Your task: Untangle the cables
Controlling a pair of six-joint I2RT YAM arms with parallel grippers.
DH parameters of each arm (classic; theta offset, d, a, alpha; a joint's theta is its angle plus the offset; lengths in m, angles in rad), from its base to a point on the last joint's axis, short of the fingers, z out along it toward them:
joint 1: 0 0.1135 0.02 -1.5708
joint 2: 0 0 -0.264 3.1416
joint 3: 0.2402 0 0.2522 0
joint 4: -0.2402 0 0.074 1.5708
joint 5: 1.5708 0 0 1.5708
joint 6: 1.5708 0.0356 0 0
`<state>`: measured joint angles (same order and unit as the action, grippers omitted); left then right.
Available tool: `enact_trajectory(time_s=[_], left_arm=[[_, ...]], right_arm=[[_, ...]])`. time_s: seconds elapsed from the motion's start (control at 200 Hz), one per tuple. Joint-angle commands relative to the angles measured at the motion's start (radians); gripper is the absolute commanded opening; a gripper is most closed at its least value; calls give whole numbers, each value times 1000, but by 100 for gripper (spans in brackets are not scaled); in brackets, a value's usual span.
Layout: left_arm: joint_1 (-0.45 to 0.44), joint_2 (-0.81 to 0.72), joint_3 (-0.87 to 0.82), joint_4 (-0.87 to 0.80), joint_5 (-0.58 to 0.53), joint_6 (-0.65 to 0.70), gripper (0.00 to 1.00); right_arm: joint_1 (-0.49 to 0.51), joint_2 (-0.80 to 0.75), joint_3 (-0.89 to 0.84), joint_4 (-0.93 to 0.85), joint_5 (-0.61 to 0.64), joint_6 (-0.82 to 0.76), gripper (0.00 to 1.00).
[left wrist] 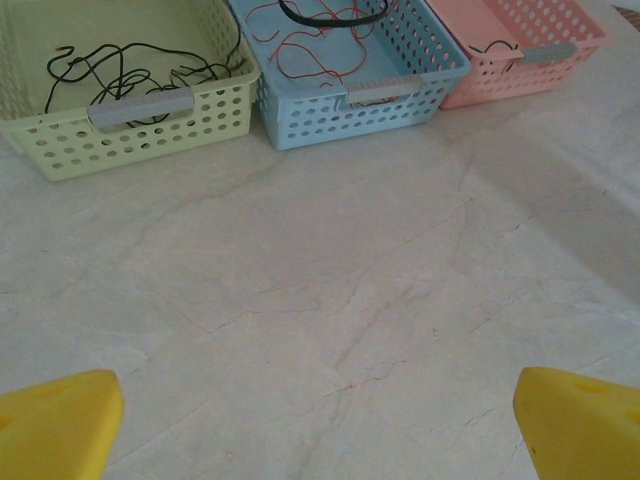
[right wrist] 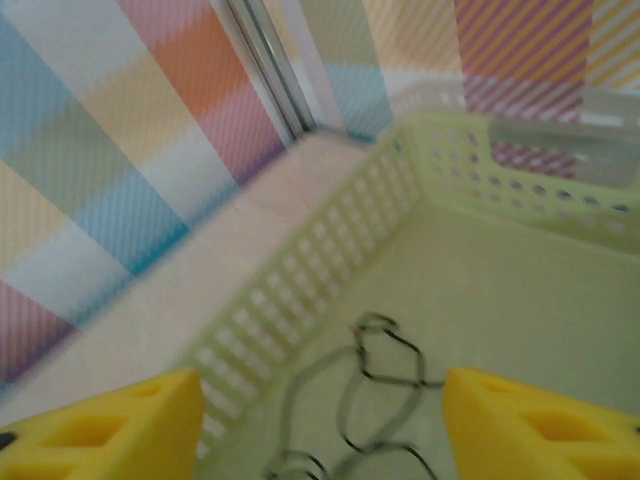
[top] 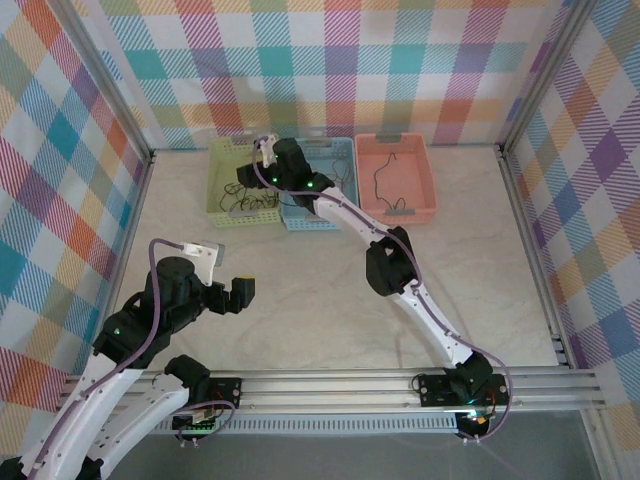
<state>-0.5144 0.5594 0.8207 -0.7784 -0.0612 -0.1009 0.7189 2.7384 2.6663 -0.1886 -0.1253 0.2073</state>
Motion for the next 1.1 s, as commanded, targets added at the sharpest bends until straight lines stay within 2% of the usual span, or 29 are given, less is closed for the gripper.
enact_trajectory(time_s=[0.0,0.235,0.32,0.38,0.515,0.59,0.695,0.825,0.885,1.015,1.095], left_arm=[[11,-2,-13,21,15,4,100],[11,15,-13,18,5,-5,100],[11,20,-14,18,4,-9,100],[11,26,-13,19,4,-12,100],[11,33,-14,18,3,-16,100],[11,33,-13,15,3,-17,100],[11,33,-16,14,3,-10,100],[13,37,-18,21,10,-7,100],[13,43,-16,22,17,-6,100],[13,45,-15,18,20,-9,100],[13,43,-14,21,14,-22,100]], right_arm=[[-13,-119,29,-226,39,-217,71],[-9,-235,-35,-353,44,-274,72],[-10,-246,-50,-349,21,-249,66],[-7,-226,-24,-345,9,-233,63],[-3,-148,12,-256,25,-150,62],[0,-88,42,-197,-48,-127,64],[0,-10,198,-302,-155,-121,70],[-7,-129,16,-331,-153,-100,73],[-6,-156,-46,-316,-205,-125,74],[-8,-164,-57,-331,-329,-134,74],[-19,-168,-30,-359,-277,-55,72]])
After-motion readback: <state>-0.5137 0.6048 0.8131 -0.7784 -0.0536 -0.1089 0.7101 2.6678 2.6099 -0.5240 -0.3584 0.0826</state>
